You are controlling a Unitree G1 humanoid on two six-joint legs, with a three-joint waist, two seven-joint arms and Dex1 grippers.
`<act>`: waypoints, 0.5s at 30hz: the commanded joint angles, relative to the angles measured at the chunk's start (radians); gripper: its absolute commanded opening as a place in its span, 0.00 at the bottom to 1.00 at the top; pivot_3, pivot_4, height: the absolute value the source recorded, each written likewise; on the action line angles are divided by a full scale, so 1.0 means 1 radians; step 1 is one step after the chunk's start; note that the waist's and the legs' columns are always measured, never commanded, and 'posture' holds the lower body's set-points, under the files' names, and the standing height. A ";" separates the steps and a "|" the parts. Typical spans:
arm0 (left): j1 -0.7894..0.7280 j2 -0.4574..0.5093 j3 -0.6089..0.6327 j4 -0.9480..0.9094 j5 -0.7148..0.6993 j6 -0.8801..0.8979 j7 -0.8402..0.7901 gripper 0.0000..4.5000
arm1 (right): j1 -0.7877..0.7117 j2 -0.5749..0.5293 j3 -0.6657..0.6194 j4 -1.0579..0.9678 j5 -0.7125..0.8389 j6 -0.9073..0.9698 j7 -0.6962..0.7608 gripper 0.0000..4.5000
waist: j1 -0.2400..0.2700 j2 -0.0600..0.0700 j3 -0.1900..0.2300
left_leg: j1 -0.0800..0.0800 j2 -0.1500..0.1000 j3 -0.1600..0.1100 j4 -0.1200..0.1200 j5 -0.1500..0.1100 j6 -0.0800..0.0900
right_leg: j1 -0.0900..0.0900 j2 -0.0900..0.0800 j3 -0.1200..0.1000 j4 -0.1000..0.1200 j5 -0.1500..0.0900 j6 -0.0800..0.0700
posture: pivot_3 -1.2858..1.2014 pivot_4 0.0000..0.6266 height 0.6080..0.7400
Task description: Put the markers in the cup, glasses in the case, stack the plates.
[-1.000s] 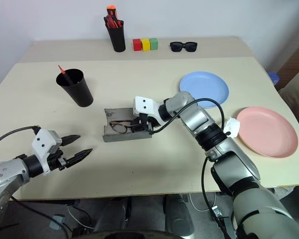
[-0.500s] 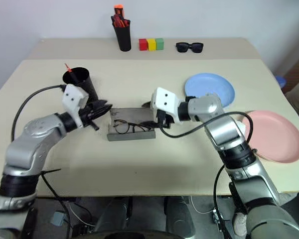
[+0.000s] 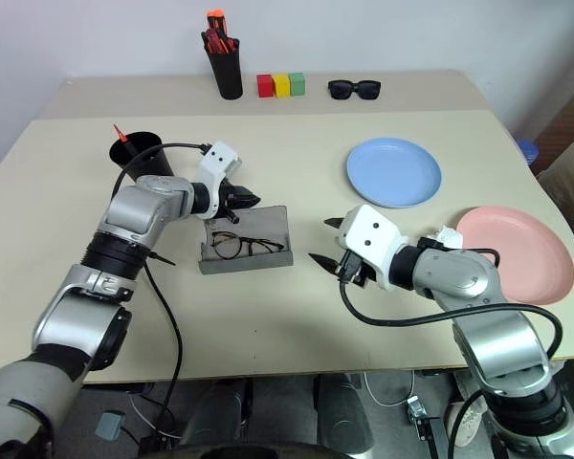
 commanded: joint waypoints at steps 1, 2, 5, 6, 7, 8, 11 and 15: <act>0.034 0.050 -0.041 -0.104 0.014 -0.036 -0.100 0.25 | 0.002 -0.015 -0.031 -0.029 0.010 -0.017 -0.022 0.66 | -0.003 0.000 0.000 | 0.000 0.000 0.000 0.000 0.000 0.000 | 0.000 0.000 0.000 0.000 0.000 0.000 | 0.52 0.24 1.00; 0.057 0.067 -0.044 -0.141 0.006 -0.034 -0.125 0.25 | -0.008 -0.014 -0.028 -0.018 0.010 -0.021 -0.028 0.66 | -0.003 0.000 0.000 | 0.000 0.000 0.000 0.000 0.000 0.000 | 0.000 0.000 0.000 0.000 0.000 0.000 | 0.52 0.24 1.00; 0.138 0.113 -0.032 -0.286 -0.032 -0.045 -0.194 0.25 | -0.033 -0.022 -0.005 0.021 -0.010 -0.048 -0.039 0.66 | -0.002 0.000 0.000 | 0.001 0.000 0.000 0.000 0.000 0.000 | 0.000 0.000 0.000 0.000 0.000 0.000 | 0.52 0.24 1.00; 0.160 0.123 -0.025 -0.327 -0.045 -0.047 -0.210 0.25 | -0.038 -0.024 0.003 0.032 -0.017 -0.056 -0.043 0.66 | -0.001 0.000 0.000 | 0.001 0.000 0.000 0.000 0.000 0.000 | 0.000 0.000 0.000 0.000 0.000 0.000 | 0.52 0.24 1.00; 0.191 0.137 -0.015 -0.383 -0.065 -0.056 -0.235 0.25 | -0.047 -0.024 0.010 0.046 -0.022 -0.062 -0.046 0.66 | -0.001 0.000 0.000 | 0.001 0.000 0.000 0.000 0.000 0.000 | 0.000 0.000 0.000 0.000 0.000 0.000 | 0.52 0.24 1.00; 0.220 0.153 -0.009 -0.432 -0.079 -0.064 -0.256 0.25 | -0.055 -0.023 0.016 0.060 -0.025 -0.068 -0.050 0.66 | 0.000 0.000 0.000 | 0.001 0.000 0.000 0.000 0.000 0.000 | 0.000 0.000 0.000 0.000 0.000 0.000 | 0.52 0.24 1.00; 0.313 0.223 -0.029 -0.556 -0.078 -0.070 -0.295 0.25 | -0.095 -0.004 0.033 0.136 -0.038 -0.069 -0.074 0.66 | -0.001 0.000 0.000 | 0.001 0.000 0.000 0.000 0.000 0.000 | 0.000 0.000 0.000 0.000 0.000 0.000 | 0.52 0.24 1.00; 0.397 0.271 -0.035 -0.636 -0.064 -0.078 -0.296 0.25 | -0.142 0.002 0.074 0.271 -0.097 -0.074 -0.120 0.66 | 0.000 0.000 0.000 | 0.001 0.000 0.000 0.000 0.000 0.000 | 0.001 0.000 0.000 0.000 -0.001 -0.003 | 0.52 0.24 1.00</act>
